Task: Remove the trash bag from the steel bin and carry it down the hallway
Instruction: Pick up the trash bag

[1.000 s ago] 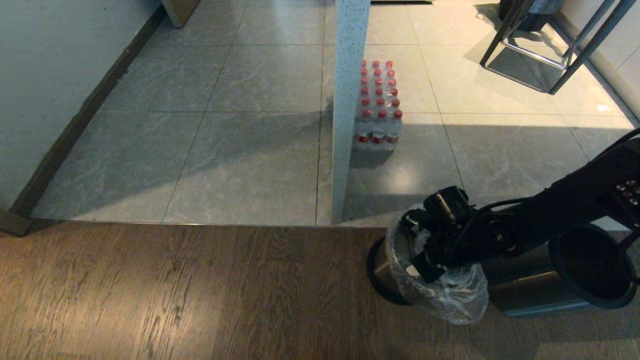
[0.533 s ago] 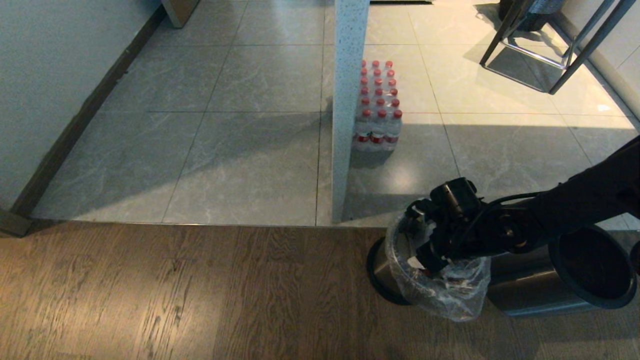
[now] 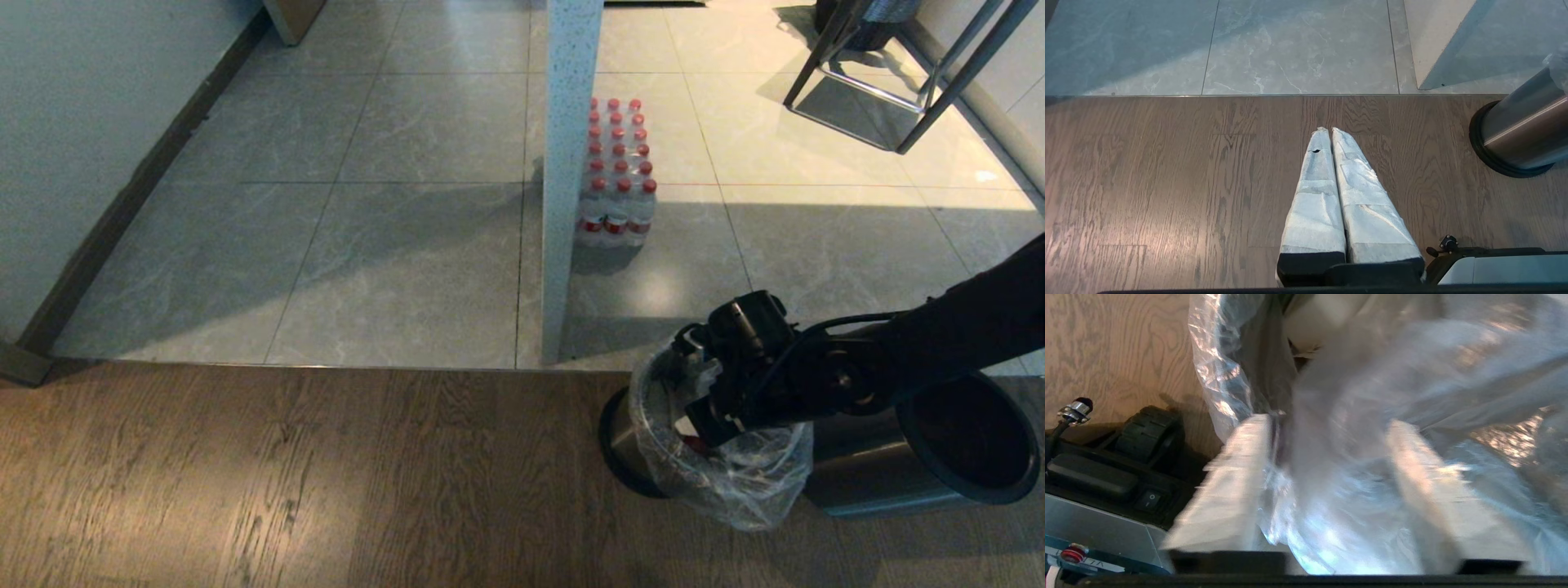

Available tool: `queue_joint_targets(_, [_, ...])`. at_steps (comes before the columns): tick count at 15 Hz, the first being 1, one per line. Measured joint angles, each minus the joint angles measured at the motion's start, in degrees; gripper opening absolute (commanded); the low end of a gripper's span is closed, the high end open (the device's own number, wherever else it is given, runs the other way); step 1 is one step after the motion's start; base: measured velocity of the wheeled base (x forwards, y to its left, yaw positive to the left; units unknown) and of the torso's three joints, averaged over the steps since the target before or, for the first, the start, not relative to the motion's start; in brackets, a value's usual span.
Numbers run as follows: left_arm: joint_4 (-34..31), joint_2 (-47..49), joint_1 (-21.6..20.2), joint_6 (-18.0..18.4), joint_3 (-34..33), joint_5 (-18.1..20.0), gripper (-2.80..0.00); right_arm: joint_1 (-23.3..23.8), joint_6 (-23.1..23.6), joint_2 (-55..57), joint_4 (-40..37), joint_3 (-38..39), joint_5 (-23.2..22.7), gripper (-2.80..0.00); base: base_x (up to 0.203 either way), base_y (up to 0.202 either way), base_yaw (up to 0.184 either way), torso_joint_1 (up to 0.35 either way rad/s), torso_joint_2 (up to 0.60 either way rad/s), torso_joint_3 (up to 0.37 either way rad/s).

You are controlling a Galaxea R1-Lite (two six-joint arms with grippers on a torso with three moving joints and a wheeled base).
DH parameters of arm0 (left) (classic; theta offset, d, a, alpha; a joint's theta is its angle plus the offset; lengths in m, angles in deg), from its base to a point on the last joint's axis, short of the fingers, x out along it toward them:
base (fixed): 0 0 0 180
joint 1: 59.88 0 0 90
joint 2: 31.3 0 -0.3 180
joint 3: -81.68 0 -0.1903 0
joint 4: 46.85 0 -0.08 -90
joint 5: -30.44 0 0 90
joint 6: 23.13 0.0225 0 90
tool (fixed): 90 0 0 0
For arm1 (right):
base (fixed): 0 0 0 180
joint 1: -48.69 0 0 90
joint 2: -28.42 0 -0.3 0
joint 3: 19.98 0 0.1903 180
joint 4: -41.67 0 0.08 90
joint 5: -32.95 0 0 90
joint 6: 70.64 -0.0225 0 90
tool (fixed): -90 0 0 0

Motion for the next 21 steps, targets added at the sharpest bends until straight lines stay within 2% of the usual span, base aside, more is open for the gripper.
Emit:
queue_joint_targets(4, [0.0,0.02,0.0,0.0,0.0,0.01,-2.8,0.07,0.14,-3.78,0.57,2.19,0.48,-2.8,0.0,0.0,0.0,0.0,0.0,0.0])
queue_joint_targets(8, [-0.02,0.02,0.0,-0.02,0.0,0.02,-2.8,0.22,0.17,-6.7,0.61,3.28,3.46,-2.8,0.0,0.0,0.0,0.0,0.0,0.0])
queue_joint_targets(14, [-0.02,0.02,0.0,0.0,0.0,0.0,-2.8,0.02,0.13,-11.75,0.02,3.17,3.24,-2.8,0.0,0.0,0.0,0.0,0.0,0.0])
queue_joint_targets(15, [-0.02,0.02,0.0,-0.02,0.0,0.0,-2.8,-0.49,-0.35,-12.49,-0.49,3.32,2.92,0.0,0.0,0.0,0.0,0.0,0.0,0.0])
queue_joint_targets(17, [0.0,0.01,0.0,0.0,0.0,0.0,-2.8,-1.31,-1.83,-13.01,-1.07,3.32,0.75,0.0,0.0,0.0,0.0,0.0,0.0,0.0])
queue_joint_targets(19, [-0.02,0.02,0.0,0.0,0.0,0.0,-2.8,-1.81,-2.4,-13.14,-2.25,3.14,-4.95,0.0,0.0,0.0,0.0,0.0,0.0,0.0])
queue_joint_targets(21, [-0.02,0.02,0.0,0.0,0.0,0.0,-2.8,-3.09,-2.26,-12.39,-4.93,2.97,-7.95,0.0,0.0,0.0,0.0,0.0,0.0,0.0])
